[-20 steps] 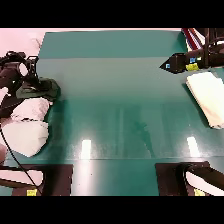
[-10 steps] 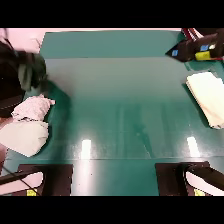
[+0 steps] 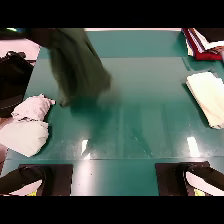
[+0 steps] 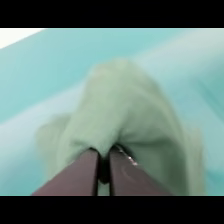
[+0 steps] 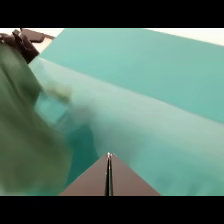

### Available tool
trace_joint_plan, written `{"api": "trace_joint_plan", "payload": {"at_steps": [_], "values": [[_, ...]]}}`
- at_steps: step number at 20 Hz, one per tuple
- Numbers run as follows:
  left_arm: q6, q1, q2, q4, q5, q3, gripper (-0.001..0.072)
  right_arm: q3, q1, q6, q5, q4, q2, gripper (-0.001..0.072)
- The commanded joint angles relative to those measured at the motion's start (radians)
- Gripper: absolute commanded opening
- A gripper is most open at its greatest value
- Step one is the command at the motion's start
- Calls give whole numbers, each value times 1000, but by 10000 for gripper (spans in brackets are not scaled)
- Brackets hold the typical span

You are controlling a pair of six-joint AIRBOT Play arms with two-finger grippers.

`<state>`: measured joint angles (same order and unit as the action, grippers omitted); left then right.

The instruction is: Fold the shirts.

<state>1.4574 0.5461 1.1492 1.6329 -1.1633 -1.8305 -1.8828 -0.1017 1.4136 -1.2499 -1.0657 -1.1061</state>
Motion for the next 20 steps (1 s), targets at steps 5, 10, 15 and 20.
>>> {"api": "trace_joint_plan", "payload": {"at_steps": [5,10,15,20], "values": [[-123,333,298,-223,60,-9,541,-89,-1,0,-78,0,0,20],[9,53,309,-218,19,-8,541,-116,-1,0,-101,0,5,20],[53,-359,310,-500,37,230,541,-116,-1,0,-123,0,7,20],[-65,-435,371,-684,165,531,542,-116,-1,0,-124,0,6,20]]}}
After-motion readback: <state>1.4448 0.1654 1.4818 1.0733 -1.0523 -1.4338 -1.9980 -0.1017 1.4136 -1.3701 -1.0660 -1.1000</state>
